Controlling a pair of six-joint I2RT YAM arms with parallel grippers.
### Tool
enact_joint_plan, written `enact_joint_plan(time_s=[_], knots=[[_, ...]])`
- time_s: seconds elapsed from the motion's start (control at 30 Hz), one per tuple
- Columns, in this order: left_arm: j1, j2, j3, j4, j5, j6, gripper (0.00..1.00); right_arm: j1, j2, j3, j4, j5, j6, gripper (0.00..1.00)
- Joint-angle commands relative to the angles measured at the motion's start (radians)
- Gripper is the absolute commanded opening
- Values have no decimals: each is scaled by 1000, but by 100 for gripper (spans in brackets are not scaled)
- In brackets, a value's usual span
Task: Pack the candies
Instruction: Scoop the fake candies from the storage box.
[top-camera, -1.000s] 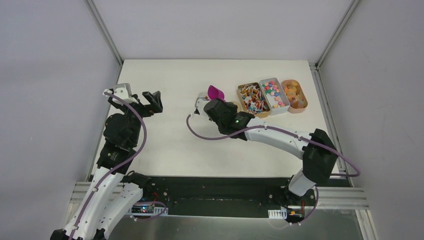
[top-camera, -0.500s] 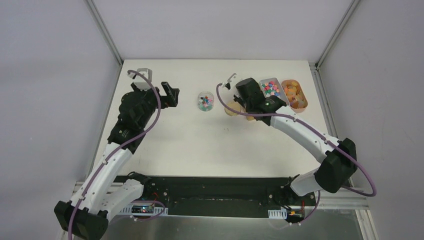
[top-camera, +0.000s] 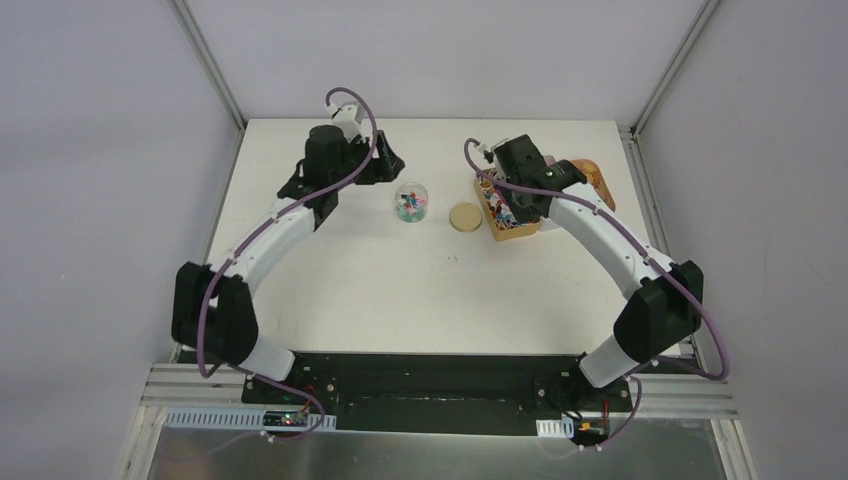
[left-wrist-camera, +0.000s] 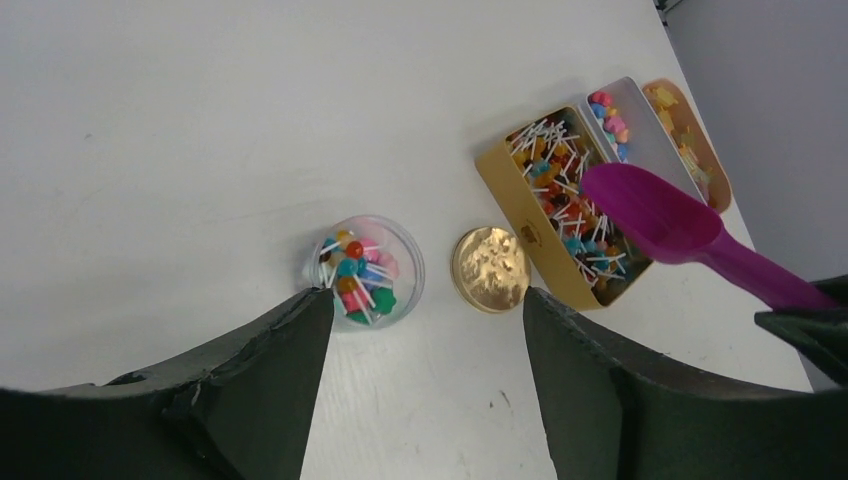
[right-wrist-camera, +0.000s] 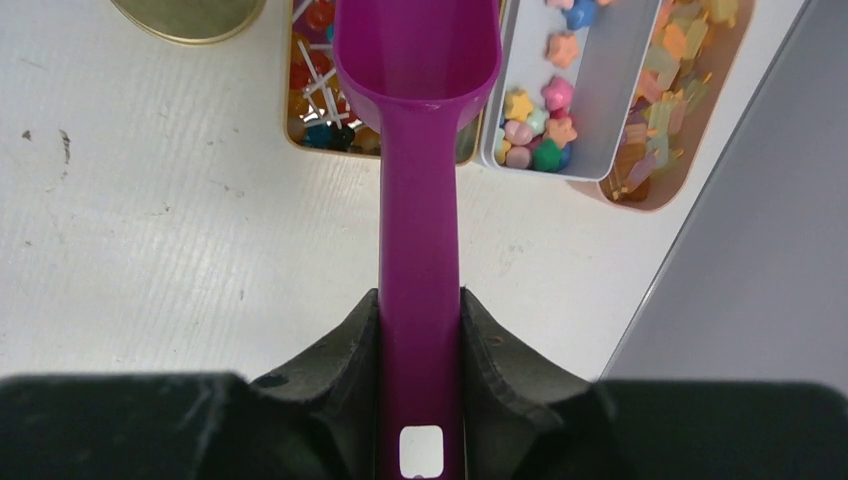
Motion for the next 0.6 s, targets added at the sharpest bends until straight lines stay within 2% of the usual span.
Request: enact_joint_plan(time_s=[0.0, 0.27, 0.57], knots=[[-31, 154, 143, 108, 58, -41, 70, -12, 52, 88, -111, -6, 64, 0], [-62, 447, 327, 283, 76, -86, 61, -18, 146, 171, -176, 3, 97, 0], [-61, 709, 532, 336, 146, -169, 52, -30, 209, 209, -246, 30, 121, 0]])
